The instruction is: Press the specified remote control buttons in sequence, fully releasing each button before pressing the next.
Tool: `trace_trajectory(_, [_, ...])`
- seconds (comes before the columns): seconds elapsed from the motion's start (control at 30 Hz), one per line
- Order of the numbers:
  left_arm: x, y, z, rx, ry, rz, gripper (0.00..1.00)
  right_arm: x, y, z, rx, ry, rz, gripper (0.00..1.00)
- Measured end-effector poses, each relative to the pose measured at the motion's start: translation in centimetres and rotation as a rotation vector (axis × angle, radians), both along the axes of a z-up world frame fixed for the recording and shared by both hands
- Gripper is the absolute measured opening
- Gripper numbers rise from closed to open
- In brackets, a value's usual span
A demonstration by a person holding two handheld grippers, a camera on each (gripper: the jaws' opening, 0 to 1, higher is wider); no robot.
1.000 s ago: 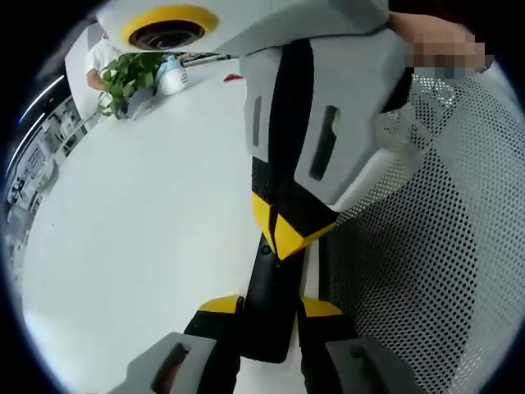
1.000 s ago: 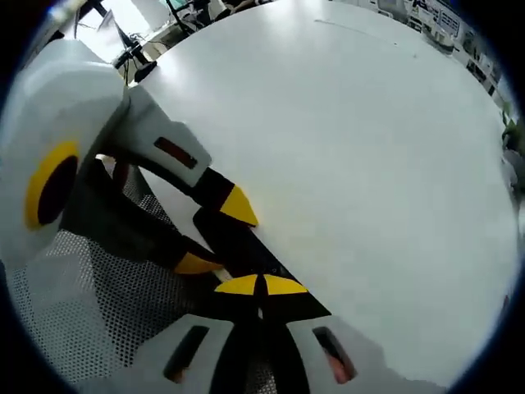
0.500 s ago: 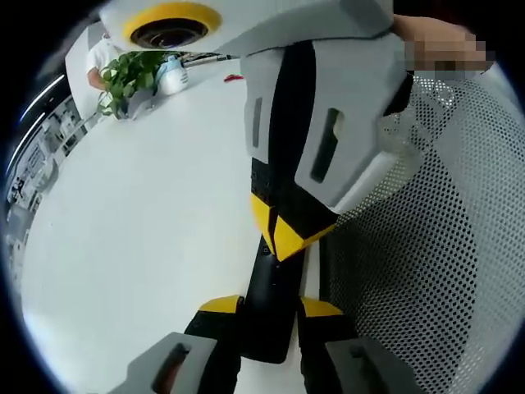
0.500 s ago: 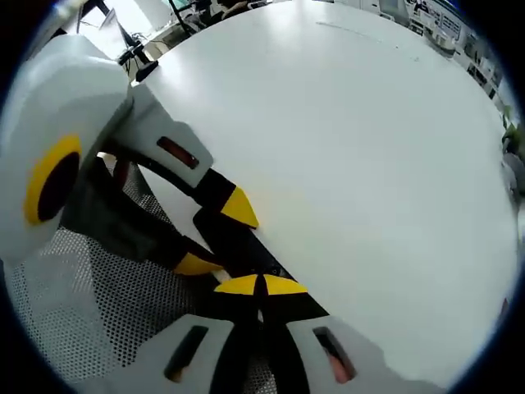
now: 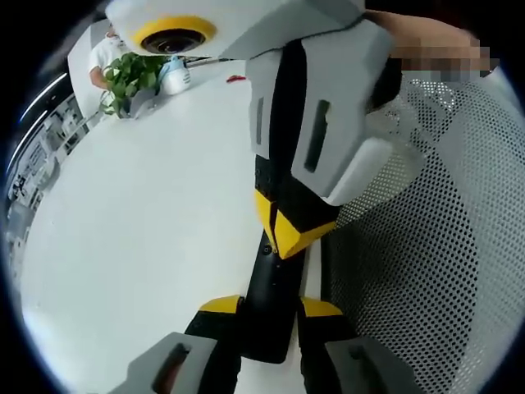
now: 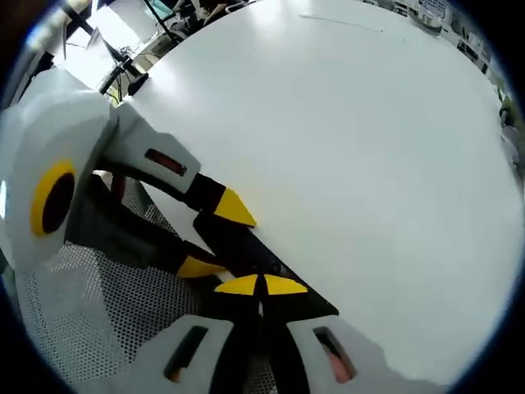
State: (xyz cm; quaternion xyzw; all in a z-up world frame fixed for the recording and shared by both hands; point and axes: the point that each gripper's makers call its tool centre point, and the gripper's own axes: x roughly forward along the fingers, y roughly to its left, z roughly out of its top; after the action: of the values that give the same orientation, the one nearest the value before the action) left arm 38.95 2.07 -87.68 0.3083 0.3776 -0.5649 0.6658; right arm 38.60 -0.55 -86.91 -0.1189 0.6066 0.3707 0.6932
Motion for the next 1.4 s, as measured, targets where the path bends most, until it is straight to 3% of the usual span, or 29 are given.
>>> trace_trajectory(0.07, [0.06, -0.04, 0.03, -0.001, -0.002, 0.003, 0.26, -0.84, -0.02, -0.13, -0.009, 0.048, 0.009, 0.00])
trace_trajectory(1.4, [0.18, -0.13, 0.01, -0.015, -0.011, 0.009, 0.26, -0.86, -0.19, -0.46, -0.039, 0.006, 0.063, 0.00])
